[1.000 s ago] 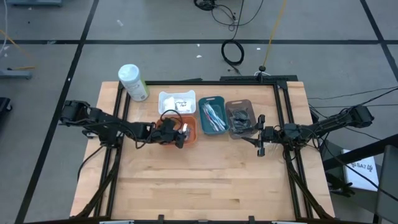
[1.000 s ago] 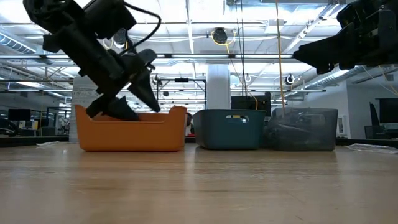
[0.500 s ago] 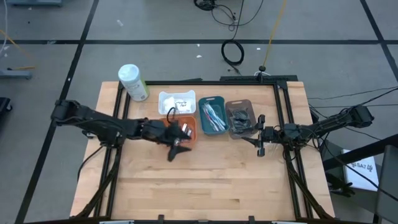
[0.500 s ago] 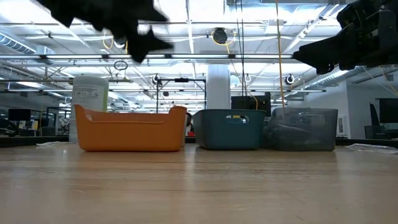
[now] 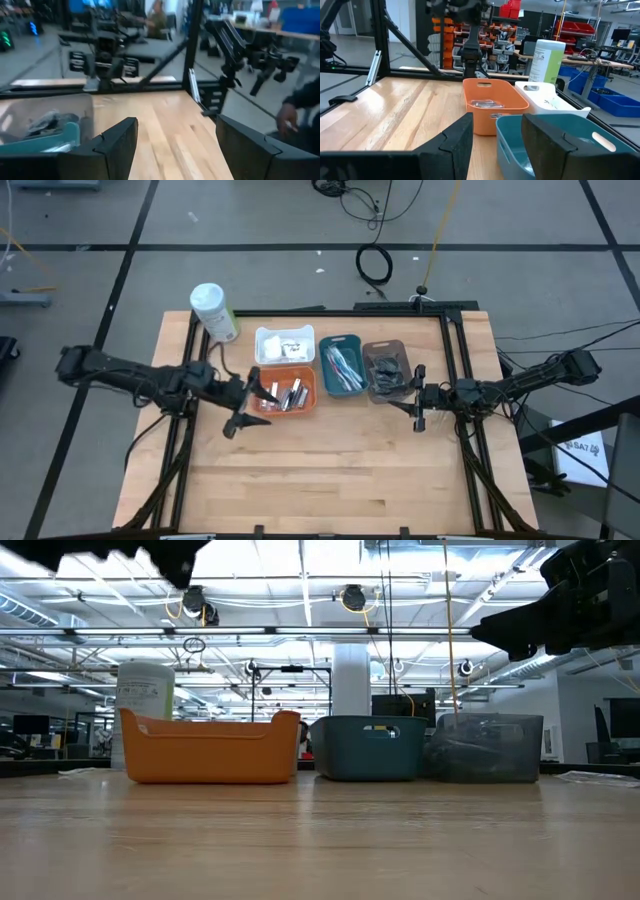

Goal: Pick & Place Travel size toiletries
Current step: Return to Home Position

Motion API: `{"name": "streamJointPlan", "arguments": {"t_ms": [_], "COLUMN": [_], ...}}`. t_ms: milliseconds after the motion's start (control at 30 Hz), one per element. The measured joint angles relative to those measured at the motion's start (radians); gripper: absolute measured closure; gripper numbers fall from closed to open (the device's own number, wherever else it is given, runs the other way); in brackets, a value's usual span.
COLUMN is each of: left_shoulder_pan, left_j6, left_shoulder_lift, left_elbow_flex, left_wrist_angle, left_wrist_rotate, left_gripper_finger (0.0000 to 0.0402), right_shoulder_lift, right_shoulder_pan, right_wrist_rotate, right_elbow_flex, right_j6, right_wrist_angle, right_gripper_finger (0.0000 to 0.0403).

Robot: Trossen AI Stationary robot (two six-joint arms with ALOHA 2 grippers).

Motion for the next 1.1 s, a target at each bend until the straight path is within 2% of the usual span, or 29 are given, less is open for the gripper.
{"name": "streamJointPlan", "arguments": {"t_ms": [233,367,500,667,967,1100], "left_shoulder_pan": [0.069,0.132,0.175,0.22,0.264,0.264], "left_j6": [-0.112,-0.177,-0.191,-0.158,-0.114,-0.139], "left_shoulder_lift": [-0.17,-0.283,-0.376,-0.425,-0.485,-0.53], "left_elbow_flex": [-0.348,-0.474,-0.482,-0.483,-0.487,-0.487], "left_wrist_angle": [0.424,0.522,0.388,0.213,0.116,-0.05], "left_wrist_rotate": [-0.003,0.024,0.041,0.031,0.033,-0.057], "left_gripper_finger": [0.0137,0.0137,0.0137,0.0137,0.0137,0.0137], "right_shoulder_lift": [0.0,0.0,0.0,0.0,0.0,0.0], "right_shoulder_pan": [0.0,0.0,0.0,0.0,0.0,0.0], "right_wrist_rotate": [0.0,0.0,0.0,0.0,0.0,0.0], "right_elbow_flex": [0.0,0.0,0.0,0.0,0.0,0.0], "right_j6": [0.0,0.0,0.0,0.0,0.0,0.0], "right_wrist_angle": [0.0,0.0,0.0,0.0,0.0,0.0], "right_gripper_finger": [0.0248,0.0248,0.0248,0.0248,0.0248,0.0248]}}
